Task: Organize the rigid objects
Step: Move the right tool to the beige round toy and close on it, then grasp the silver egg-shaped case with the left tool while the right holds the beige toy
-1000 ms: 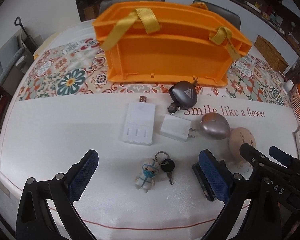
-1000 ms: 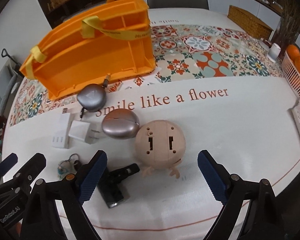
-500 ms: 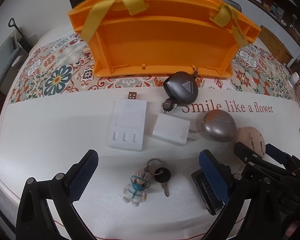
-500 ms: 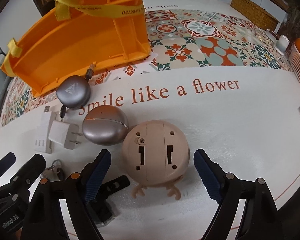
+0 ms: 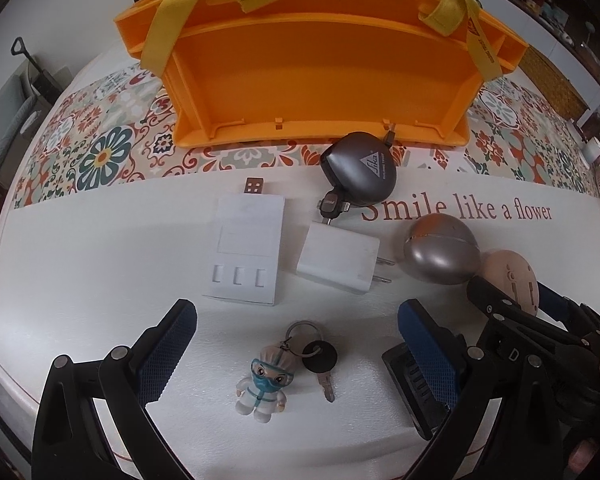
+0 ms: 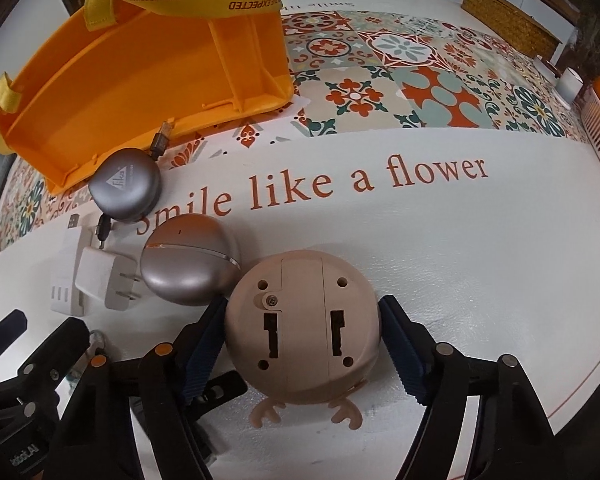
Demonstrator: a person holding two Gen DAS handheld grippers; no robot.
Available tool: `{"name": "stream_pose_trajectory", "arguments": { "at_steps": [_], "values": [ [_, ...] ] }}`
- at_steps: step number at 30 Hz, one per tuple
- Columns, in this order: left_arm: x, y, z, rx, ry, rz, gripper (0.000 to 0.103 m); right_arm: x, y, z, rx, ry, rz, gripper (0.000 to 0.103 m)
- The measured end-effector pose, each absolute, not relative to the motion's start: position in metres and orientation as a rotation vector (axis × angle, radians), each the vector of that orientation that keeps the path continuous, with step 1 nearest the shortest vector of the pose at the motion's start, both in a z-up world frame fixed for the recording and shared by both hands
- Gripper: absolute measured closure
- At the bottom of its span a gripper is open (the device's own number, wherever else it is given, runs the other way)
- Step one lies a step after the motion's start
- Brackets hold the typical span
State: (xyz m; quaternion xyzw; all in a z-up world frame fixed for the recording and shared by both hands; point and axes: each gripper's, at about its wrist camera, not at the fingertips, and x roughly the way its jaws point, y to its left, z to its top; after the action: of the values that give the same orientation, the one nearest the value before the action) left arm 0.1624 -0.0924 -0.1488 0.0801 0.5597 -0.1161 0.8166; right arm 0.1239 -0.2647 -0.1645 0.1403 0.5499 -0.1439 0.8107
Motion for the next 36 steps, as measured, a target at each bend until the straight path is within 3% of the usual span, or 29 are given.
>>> {"name": "stream_pose_trajectory", "arguments": {
  "at_steps": [36],
  "values": [
    [0.151, -0.204, -0.136, 0.259, 1.051, -0.437, 0.004, 0.057, -0.347, -0.135, 0.386, 1.148, -0.535, 0.028]
  ]
}}
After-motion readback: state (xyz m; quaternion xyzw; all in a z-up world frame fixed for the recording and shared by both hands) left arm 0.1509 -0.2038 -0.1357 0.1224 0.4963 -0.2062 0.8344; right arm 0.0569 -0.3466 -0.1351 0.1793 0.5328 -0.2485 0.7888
